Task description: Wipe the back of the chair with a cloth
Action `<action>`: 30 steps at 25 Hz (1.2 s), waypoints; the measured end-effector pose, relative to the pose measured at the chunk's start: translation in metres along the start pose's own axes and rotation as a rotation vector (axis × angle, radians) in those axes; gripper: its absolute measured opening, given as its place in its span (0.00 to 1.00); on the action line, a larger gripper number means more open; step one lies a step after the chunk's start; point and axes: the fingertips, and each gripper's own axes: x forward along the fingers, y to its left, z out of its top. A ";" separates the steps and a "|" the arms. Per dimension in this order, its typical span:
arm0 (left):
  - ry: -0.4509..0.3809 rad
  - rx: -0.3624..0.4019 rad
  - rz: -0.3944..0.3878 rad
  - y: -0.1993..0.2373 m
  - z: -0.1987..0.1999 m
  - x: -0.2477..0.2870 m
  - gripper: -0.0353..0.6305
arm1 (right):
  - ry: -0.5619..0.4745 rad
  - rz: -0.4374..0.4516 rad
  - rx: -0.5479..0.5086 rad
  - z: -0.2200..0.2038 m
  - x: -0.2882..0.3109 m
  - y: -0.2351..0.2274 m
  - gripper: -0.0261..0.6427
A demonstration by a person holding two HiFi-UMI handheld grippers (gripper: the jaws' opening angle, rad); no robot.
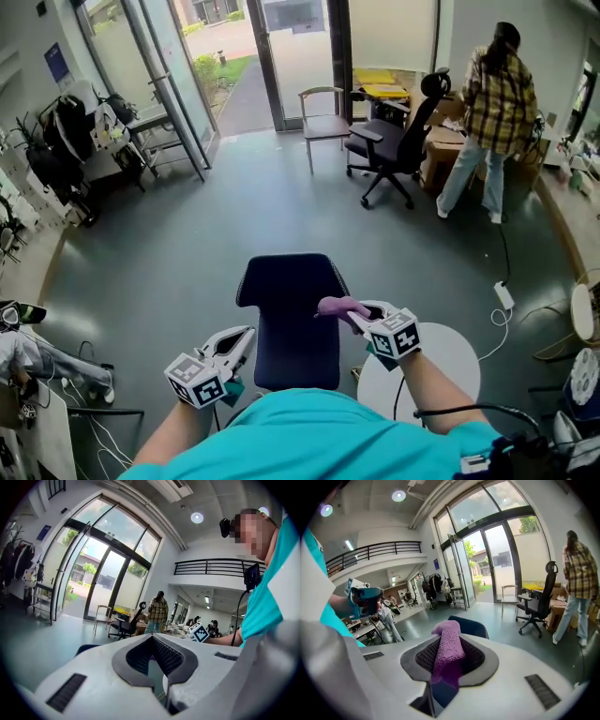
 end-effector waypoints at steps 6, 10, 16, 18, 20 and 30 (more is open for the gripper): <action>-0.096 0.118 -0.092 0.028 0.062 -0.050 0.06 | -0.231 -0.029 0.008 0.099 -0.044 0.061 0.17; -0.109 0.228 -0.120 0.048 0.078 -0.088 0.06 | -0.376 -0.047 0.065 0.133 -0.062 0.102 0.17; -0.201 0.270 -0.157 0.051 0.114 -0.098 0.06 | -0.433 -0.107 -0.041 0.174 -0.078 0.119 0.16; -0.216 0.245 -0.164 0.053 0.119 -0.098 0.06 | -0.428 -0.116 -0.067 0.179 -0.082 0.125 0.16; -0.224 0.231 -0.169 0.054 0.121 -0.097 0.06 | -0.424 -0.120 -0.074 0.181 -0.085 0.127 0.16; -0.283 0.190 -0.157 0.051 0.109 -0.093 0.06 | -0.395 -0.119 -0.104 0.174 -0.080 0.121 0.16</action>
